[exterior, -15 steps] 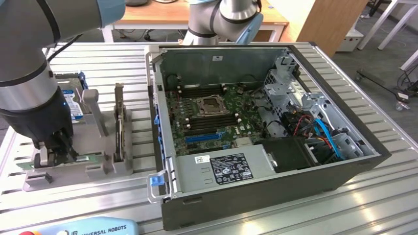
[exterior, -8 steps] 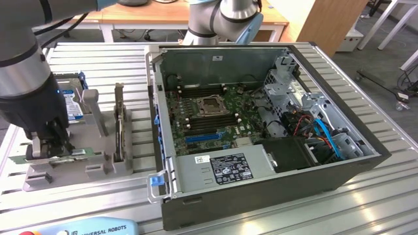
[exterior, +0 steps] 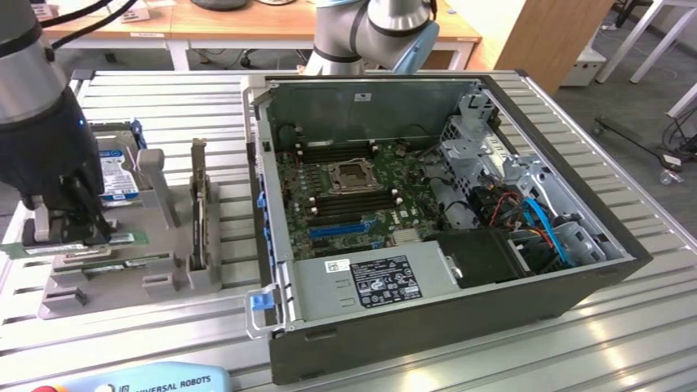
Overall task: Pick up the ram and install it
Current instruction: 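Pick up the ram and move it above insertion slot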
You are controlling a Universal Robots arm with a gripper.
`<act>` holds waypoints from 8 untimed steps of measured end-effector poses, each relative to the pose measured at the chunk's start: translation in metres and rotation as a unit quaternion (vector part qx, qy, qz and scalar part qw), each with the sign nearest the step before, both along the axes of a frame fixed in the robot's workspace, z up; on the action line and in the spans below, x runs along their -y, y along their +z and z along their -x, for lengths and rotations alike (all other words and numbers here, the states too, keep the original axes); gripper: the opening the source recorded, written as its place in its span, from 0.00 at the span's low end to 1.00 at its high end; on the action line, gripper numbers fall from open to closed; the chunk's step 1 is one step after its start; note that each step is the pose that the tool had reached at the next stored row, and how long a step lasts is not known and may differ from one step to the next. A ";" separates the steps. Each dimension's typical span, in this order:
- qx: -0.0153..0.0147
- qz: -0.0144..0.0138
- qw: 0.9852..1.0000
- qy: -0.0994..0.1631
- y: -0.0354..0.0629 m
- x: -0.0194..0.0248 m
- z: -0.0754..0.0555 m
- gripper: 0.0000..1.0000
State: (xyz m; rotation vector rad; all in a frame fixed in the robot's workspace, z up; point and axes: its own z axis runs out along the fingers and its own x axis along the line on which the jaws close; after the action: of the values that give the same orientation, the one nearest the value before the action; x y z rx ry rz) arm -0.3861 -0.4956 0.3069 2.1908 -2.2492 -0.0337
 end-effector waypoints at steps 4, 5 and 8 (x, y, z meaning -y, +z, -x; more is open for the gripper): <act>0.000 0.000 1.000 0.000 0.0143 0.0000 0.000 0.12; 0.000 0.000 1.000 0.000 0.0178 0.0000 0.000 0.12; 0.000 0.000 1.000 0.000 0.0289 0.0000 0.000 0.12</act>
State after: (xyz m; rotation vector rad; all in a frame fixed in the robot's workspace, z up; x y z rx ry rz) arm -0.3861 -0.4955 0.3358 2.1907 -2.2493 -0.0336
